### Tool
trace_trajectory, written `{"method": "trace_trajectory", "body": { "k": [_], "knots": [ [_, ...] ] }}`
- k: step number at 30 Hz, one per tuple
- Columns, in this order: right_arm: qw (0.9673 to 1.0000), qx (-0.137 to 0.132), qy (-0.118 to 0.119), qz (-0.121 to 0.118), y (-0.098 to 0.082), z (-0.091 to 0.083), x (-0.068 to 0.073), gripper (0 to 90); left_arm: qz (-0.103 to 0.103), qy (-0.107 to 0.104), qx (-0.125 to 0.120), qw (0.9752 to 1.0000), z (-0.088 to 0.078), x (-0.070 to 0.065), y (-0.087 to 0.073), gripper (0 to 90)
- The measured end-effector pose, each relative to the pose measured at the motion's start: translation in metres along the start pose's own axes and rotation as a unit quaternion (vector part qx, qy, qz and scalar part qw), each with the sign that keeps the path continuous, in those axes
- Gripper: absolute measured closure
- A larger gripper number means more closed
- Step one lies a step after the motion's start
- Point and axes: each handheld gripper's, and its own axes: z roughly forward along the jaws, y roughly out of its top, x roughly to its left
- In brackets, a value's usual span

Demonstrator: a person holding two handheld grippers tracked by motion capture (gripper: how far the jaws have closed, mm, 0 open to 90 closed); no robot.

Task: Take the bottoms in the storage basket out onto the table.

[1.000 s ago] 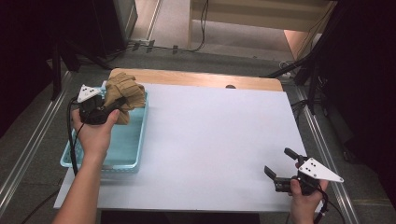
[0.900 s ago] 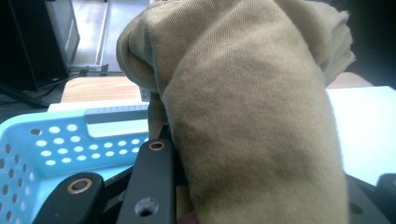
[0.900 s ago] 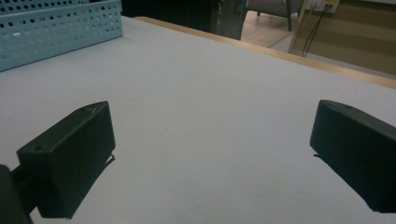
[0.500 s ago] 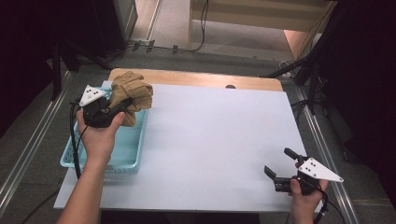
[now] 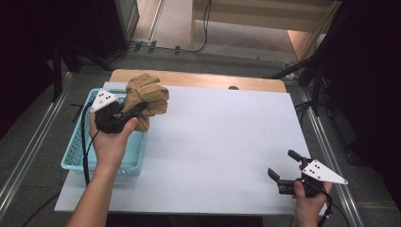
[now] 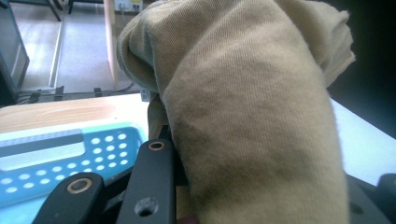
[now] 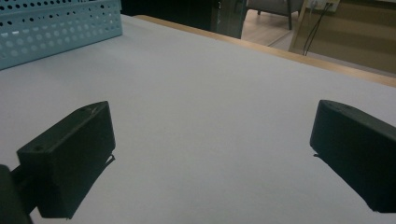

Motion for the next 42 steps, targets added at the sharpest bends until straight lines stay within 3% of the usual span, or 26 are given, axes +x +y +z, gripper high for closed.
{"method": "trace_trajectory", "body": {
  "k": [29, 31, 42],
  "knots": [
    [1.0, 0.003, 0.008, -0.001, 0.0, 0.002, 0.001, 0.0, 0.018, -0.047, 0.007, 0.9987, 0.023, -0.041, -0.009, 65.8],
    [1.0, 0.003, 0.008, -0.001, 0.0, 0.002, 0.001, 0.0, 0.027, -0.046, 0.01, 0.9985, 0.024, -0.044, -0.01, 65.8],
    [0.9999, 0.004, 0.011, -0.003, 0.0, 0.002, 0.001, 0.0, 0.03, -0.065, 0.023, 0.9972, 0.034, -0.059, -0.02, 65.7]
  ]
}}
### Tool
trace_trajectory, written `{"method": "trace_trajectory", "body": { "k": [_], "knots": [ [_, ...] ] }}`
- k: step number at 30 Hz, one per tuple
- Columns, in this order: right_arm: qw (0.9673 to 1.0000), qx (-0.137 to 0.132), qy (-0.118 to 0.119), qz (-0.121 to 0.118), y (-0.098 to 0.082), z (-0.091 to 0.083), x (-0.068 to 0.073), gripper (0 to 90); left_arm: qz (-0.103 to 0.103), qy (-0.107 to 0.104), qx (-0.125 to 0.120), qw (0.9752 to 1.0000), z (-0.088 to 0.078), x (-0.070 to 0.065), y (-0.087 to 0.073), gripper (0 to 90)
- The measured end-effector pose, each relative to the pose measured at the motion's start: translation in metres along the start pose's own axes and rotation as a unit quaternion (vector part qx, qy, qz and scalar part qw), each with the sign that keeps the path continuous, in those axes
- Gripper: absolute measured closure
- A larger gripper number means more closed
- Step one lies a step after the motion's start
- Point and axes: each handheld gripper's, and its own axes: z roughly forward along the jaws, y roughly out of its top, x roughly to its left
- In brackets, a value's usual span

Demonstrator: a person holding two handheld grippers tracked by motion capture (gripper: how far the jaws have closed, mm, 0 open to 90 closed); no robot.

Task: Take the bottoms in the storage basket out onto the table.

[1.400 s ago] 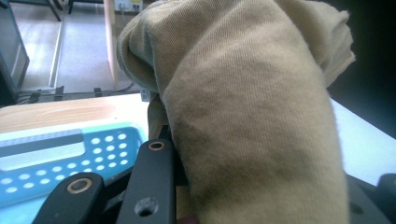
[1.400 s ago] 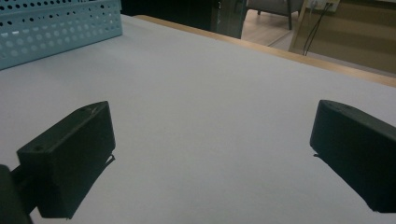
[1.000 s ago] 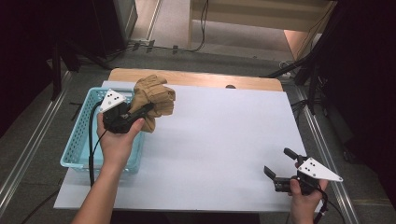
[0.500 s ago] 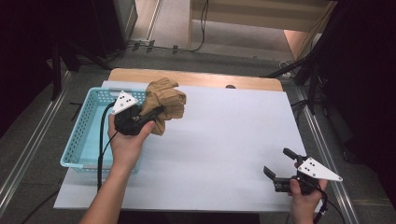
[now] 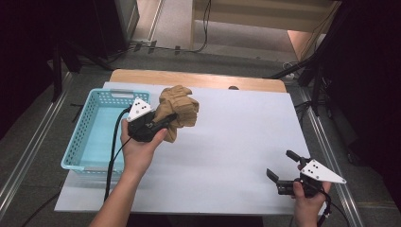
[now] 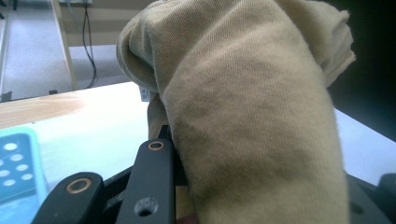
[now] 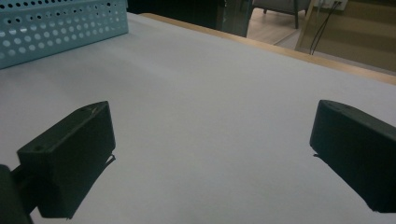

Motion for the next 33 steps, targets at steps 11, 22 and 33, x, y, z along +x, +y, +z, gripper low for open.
{"method": "trace_trajectory", "body": {
  "k": [11, 22, 33],
  "knots": [
    [1.0, 0.0, 0.001, 0.001, 0.0, 0.0, 0.0, 0.0, 0.013, -0.017, 0.013, 0.9997, 0.013, -0.017, -0.006, 65.6],
    [1.0, 0.001, 0.001, 0.001, 0.0, 0.001, 0.0, 0.0, 0.018, -0.032, 0.02, 0.9991, 0.023, -0.028, -0.01, 65.6],
    [1.0, 0.004, 0.003, 0.002, -0.001, 0.002, 0.0, 0.0, 0.021, -0.05, 0.031, 0.9981, 0.036, -0.042, -0.018, 65.6]
  ]
}}
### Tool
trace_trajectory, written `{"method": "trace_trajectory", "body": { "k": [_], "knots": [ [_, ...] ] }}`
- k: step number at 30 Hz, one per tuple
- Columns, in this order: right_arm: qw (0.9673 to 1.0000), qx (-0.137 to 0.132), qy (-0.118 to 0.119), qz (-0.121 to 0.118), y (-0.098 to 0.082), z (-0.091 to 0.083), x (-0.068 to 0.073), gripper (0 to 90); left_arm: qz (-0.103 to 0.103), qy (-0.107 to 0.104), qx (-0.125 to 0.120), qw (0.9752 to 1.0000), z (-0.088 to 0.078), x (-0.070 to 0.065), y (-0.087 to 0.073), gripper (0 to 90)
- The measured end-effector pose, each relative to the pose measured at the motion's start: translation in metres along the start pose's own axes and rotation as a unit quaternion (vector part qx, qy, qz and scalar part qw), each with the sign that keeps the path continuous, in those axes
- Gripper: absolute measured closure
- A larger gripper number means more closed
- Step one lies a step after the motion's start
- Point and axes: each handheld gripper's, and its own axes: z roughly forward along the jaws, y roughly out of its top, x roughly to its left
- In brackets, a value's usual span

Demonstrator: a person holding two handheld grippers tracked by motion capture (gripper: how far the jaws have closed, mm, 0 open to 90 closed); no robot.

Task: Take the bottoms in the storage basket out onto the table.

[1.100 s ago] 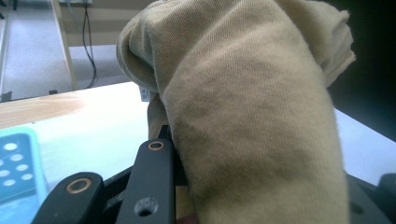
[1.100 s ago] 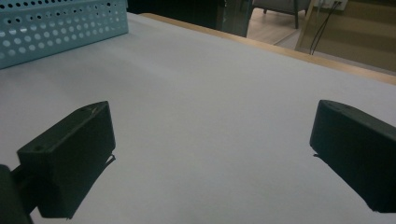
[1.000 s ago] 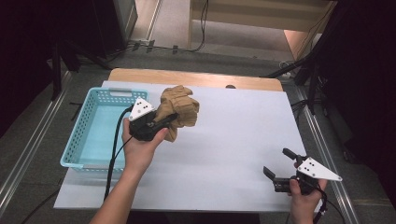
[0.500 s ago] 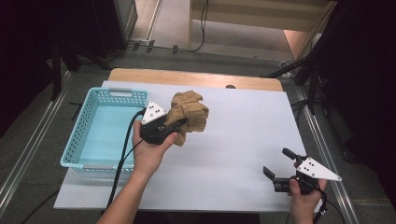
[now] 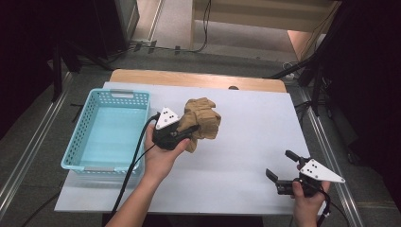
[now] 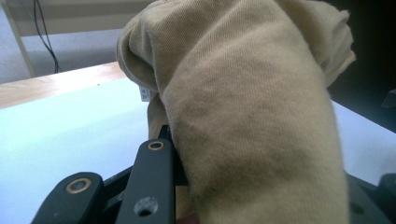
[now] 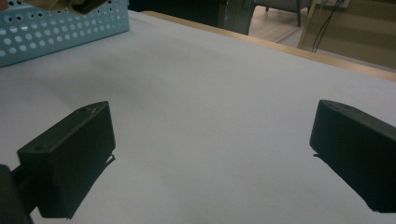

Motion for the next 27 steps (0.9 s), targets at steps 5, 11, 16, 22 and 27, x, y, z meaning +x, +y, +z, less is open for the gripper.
{"method": "trace_trajectory", "body": {
  "k": [5, 11, 16, 22, 27],
  "knots": [
    [1.0, 0.0, 0.001, -0.001, 0.0, 0.0, 0.0, 0.0, 0.004, -0.006, 0.004, 1.0, 0.005, -0.004, -0.003, 65.7],
    [1.0, 0.0, -0.004, 0.0, 0.0, -0.001, -0.001, 0.0, 0.005, -0.015, 0.012, 0.9998, 0.013, -0.01, -0.007, 65.7],
    [1.0, 0.0, -0.005, 0.001, 0.0, -0.001, 0.0, 0.0, 0.006, -0.02, 0.021, 0.9996, 0.019, -0.013, -0.011, 65.7],
    [0.9999, 0.001, -0.012, 0.001, 0.0, -0.001, 0.0, 0.0, -0.004, -0.019, 0.035, 0.9992, 0.027, -0.015, -0.016, 65.4],
    [0.9999, -0.001, -0.013, 0.002, 0.0, -0.001, -0.002, 0.0, -0.003, -0.024, 0.05, 0.9984, 0.036, -0.018, -0.023, 65.2]
  ]
}}
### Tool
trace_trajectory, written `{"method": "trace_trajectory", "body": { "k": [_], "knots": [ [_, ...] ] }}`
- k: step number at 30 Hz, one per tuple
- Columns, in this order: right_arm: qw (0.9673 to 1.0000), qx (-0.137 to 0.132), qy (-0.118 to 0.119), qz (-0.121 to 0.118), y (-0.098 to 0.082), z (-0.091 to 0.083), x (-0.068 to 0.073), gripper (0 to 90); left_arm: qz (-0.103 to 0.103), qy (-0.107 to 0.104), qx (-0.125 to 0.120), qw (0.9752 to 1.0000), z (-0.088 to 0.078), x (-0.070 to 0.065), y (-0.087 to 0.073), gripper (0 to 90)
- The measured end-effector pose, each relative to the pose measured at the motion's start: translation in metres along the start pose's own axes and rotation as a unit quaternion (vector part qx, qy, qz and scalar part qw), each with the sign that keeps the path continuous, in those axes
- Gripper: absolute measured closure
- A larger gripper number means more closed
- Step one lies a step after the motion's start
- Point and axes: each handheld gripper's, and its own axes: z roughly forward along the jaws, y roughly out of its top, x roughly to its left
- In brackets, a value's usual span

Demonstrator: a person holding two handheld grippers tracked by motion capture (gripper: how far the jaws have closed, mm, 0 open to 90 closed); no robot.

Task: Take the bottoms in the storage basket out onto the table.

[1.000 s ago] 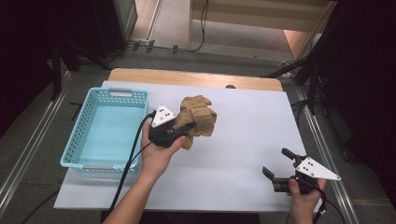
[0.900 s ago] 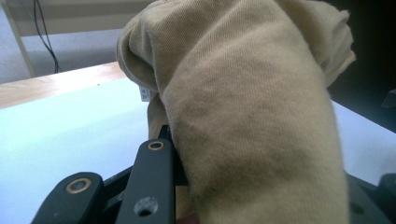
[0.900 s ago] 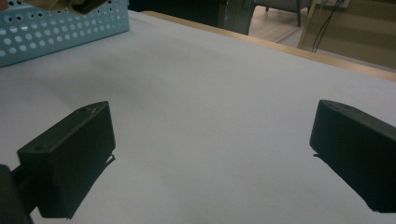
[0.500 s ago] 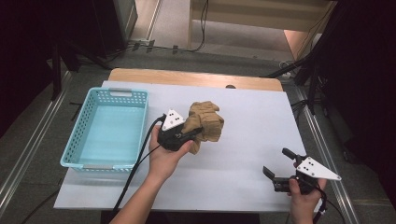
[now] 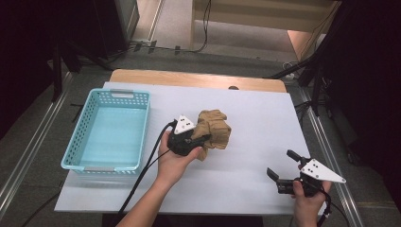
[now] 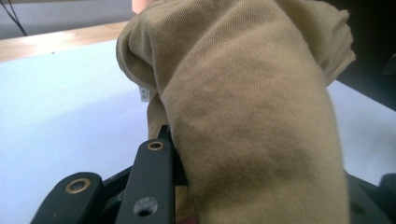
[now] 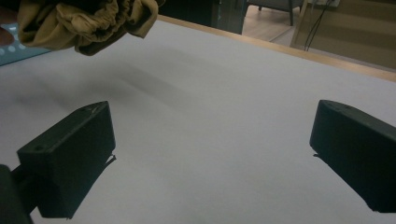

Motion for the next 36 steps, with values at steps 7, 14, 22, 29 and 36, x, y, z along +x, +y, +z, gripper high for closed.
{"method": "trace_trajectory", "body": {
  "k": [7, 14, 22, 29, 36],
  "knots": [
    [1.0, 0.002, 0.002, -0.001, 0.0, 0.001, 0.001, 0.0, 0.0, -0.015, 0.015, 0.9998, 0.008, 0.0, -0.003, 64.5],
    [1.0, 0.003, 0.003, 0.001, 0.0, 0.001, 0.001, 0.0, 0.005, -0.014, 0.04, 0.9991, 0.02, -0.001, -0.01, 64.0],
    [1.0, 0.0, 0.002, 0.003, 0.0, 0.0, 0.0, 0.0, 0.007, -0.007, 0.064, 0.9979, 0.029, 0.0, -0.014, 61.3],
    [1.0, 0.001, 0.003, 0.003, 0.0, 0.001, 0.0, 0.0, 0.013, -0.007, 0.078, 0.9968, 0.034, -0.003, -0.018, 59.8],
    [1.0, 0.0, 0.004, 0.003, 0.0, 0.0, 0.0, 0.0, 0.014, -0.008, 0.085, 0.9962, 0.036, -0.005, -0.019, 57.4]
  ]
}}
